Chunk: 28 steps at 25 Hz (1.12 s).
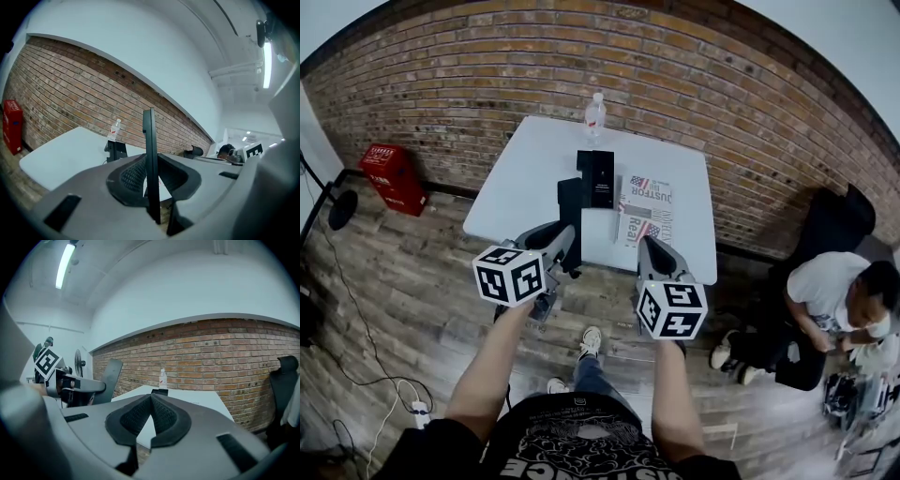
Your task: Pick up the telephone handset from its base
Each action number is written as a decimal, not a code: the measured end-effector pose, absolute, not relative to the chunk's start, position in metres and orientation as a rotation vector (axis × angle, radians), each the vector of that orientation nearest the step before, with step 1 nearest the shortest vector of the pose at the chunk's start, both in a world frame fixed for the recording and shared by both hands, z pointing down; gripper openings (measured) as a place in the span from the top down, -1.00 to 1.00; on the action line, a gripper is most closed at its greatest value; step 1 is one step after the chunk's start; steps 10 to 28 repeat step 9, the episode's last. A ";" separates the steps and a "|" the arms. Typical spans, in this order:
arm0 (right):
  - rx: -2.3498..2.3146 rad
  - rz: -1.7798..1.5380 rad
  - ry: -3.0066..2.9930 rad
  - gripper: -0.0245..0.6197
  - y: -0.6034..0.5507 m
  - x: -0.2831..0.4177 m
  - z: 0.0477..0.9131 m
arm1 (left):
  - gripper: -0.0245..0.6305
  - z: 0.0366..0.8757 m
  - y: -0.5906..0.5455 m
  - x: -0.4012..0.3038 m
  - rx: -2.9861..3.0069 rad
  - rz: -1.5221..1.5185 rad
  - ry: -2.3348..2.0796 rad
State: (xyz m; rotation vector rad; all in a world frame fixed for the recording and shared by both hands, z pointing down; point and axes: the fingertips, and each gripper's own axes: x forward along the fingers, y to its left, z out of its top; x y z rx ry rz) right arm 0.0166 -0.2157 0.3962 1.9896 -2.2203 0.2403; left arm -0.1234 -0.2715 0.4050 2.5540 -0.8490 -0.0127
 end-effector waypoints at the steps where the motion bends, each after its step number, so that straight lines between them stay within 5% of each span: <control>1: 1.987 0.238 -2.224 0.92 -0.215 0.016 0.396 | 0.70 0.405 -0.271 -0.124 2.553 -0.015 -0.853; 28: 1.960 0.233 -2.247 0.92 -0.215 0.010 0.394 | 0.70 0.405 -0.270 -0.132 2.545 -0.013 -0.876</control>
